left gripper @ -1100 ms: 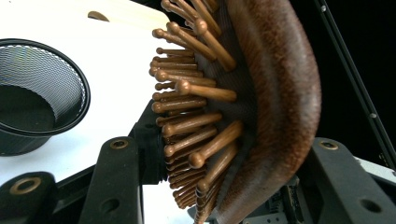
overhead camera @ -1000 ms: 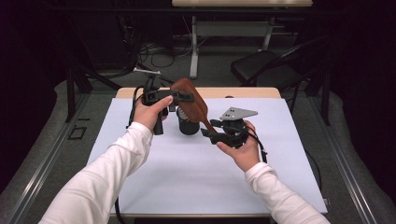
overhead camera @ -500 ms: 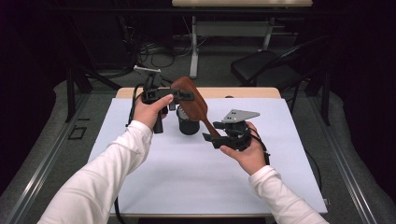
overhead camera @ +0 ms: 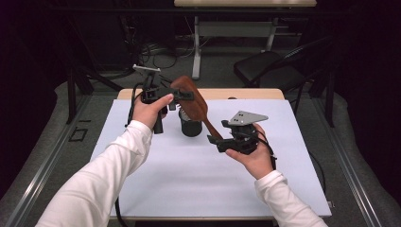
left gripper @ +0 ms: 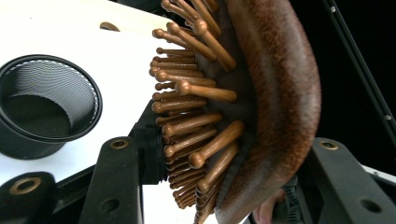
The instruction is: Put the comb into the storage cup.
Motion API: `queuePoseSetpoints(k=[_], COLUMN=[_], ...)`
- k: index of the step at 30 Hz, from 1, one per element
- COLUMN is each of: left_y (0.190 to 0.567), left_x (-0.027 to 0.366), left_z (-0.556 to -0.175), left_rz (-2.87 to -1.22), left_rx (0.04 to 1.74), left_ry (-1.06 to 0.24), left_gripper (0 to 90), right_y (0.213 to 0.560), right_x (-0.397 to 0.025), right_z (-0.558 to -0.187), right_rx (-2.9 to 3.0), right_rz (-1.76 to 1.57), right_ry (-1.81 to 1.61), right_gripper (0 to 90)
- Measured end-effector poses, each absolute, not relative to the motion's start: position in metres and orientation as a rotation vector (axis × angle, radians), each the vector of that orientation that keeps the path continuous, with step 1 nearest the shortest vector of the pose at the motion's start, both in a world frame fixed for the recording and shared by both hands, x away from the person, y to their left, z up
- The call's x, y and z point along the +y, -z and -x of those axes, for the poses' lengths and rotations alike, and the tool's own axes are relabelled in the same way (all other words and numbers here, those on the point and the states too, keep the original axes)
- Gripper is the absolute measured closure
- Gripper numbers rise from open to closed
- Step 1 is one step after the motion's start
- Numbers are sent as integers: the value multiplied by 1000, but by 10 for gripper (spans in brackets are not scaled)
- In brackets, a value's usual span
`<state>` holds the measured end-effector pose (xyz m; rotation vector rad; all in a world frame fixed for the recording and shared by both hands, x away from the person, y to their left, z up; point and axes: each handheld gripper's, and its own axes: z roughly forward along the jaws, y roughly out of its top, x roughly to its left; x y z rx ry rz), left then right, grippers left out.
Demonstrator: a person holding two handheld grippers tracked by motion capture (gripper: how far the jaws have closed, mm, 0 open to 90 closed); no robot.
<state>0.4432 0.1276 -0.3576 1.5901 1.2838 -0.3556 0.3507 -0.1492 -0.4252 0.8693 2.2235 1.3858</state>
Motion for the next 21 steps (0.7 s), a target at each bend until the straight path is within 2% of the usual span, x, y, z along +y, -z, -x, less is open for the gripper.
queuePoseSetpoints(k=[3, 21], left_y=[356, 350], left_x=[128, 126], left_z=[-443, -445], left_rz=[-1589, -1597], left_rx=[1291, 1287], left_ry=[356, 310], left_gripper=[500, 499], right_y=[425, 423], right_x=[-150, -163], right_z=[-352, -352], right_rx=[2233, 2194], right_rz=[-892, -1038], right_ry=[-1406, -1522], right_gripper=[166, 120])
